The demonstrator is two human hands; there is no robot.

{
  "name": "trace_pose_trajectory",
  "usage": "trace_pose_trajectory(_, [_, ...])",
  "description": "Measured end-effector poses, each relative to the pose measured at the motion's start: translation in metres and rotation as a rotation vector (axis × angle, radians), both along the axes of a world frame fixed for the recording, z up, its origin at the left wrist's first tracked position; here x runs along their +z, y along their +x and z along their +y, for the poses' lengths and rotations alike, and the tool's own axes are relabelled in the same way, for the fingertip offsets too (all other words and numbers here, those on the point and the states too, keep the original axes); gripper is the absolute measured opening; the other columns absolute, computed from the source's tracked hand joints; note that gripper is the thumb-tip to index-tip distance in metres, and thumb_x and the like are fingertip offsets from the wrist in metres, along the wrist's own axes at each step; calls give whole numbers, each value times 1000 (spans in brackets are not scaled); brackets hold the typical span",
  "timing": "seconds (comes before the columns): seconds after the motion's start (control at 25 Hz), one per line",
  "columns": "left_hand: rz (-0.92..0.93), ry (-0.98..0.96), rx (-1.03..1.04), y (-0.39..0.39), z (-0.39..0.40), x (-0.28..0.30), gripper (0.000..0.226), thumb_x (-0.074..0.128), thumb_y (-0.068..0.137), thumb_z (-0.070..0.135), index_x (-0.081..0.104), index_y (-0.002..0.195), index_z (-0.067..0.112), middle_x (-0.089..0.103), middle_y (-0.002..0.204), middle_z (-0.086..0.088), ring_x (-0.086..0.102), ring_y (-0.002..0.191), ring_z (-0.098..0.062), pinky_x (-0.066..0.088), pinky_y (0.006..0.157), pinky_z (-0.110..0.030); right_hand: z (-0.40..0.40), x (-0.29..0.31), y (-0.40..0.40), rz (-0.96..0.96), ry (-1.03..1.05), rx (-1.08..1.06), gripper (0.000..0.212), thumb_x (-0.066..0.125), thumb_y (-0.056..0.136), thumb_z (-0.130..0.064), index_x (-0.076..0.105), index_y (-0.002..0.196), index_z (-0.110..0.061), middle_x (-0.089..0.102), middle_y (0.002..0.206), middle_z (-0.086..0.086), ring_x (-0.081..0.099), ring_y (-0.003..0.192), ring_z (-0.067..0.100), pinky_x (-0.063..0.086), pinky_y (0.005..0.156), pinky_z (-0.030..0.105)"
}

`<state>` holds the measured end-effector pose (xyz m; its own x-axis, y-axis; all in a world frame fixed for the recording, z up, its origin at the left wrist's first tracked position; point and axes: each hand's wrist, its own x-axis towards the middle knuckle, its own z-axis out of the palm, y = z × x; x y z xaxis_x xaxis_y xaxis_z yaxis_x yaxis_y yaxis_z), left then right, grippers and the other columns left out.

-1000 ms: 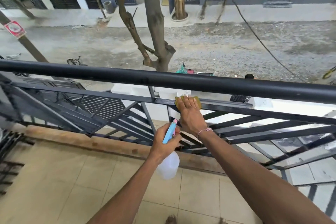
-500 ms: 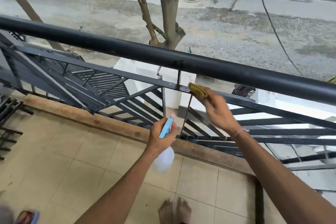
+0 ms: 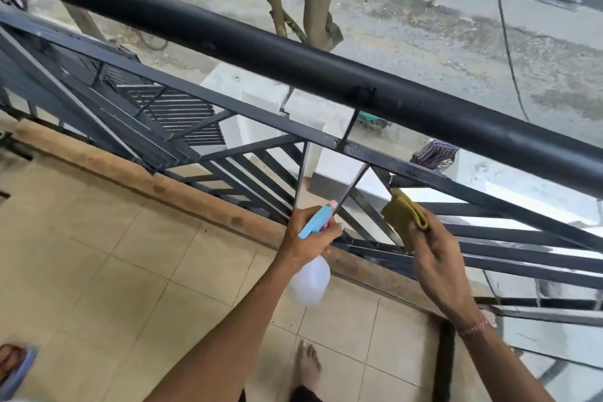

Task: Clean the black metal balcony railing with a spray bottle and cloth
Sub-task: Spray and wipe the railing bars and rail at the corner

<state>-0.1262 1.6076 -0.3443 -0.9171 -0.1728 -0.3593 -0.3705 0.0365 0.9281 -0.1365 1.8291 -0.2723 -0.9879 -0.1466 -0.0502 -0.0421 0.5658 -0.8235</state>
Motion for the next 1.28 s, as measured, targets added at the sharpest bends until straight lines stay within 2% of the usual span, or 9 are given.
trace_pose_trajectory(0.2, [-22,60,-120,-11,-18,4,12,80,89,18,73,96,11,66,88,-14,71,88,-29,64,79,-52,-22,-5,8,17,73,-79,34,44,104,-15,54,136,-19,63,98,-5,59,83,20,57,72,45])
trace_pose_trajectory(0.32, [-55,106,-182,-15,-30,5,12,80,89,20,68,91,22,62,85,-2,70,88,-29,63,79,-55,-39,-4,16,44,154,-85,36,46,102,-6,52,138,-11,59,83,-4,55,67,15,49,54,25])
trace_pose_trajectory(0.4, [-82,145,-227,-18,-36,7,18,81,88,23,65,93,28,61,91,0,69,95,-30,63,83,-53,-50,-2,17,56,206,-121,42,47,101,-3,49,142,-14,59,78,-6,52,57,17,43,46,24])
trace_pose_trajectory(0.6, [-120,227,-327,-26,-50,6,28,78,90,17,56,93,34,58,95,2,66,90,-20,63,87,-47,-77,-3,15,144,237,-313,41,47,101,-2,53,139,-16,60,79,-10,55,57,15,48,48,30])
trace_pose_trajectory(0.72, [-132,226,-354,-29,-56,-5,26,81,88,20,59,95,32,60,95,-1,68,89,-21,62,86,-51,-86,-2,15,206,290,-324,40,52,98,3,56,135,-9,57,78,-13,54,58,9,41,49,13])
trace_pose_trajectory(0.8, [-112,254,-367,-30,-59,-15,26,81,87,19,60,95,32,61,97,-2,69,91,-22,62,86,-52,-91,-3,8,248,358,-236,43,56,94,7,56,135,-5,66,85,1,62,65,16,44,59,9])
trace_pose_trajectory(0.92, [-129,244,-349,-31,-63,-30,33,83,85,27,54,99,35,61,104,-2,71,95,-26,63,86,-50,-98,-1,-15,435,617,74,58,60,88,11,49,142,-6,66,122,20,68,97,35,58,81,36])
trace_pose_trajectory(1.04, [-127,279,-340,-31,-66,-46,39,87,82,25,58,106,34,65,115,-7,72,103,-28,63,85,-49,-105,1,-46,686,927,389,56,58,94,5,43,148,0,53,142,23,58,122,38,52,97,45])
trace_pose_trajectory(1.28, [-109,236,-312,-26,-72,-71,25,81,87,30,59,98,31,64,95,2,70,85,-19,65,80,-39,-127,-13,-84,928,1246,688,47,15,109,-1,49,137,12,58,131,31,58,120,45,51,102,51])
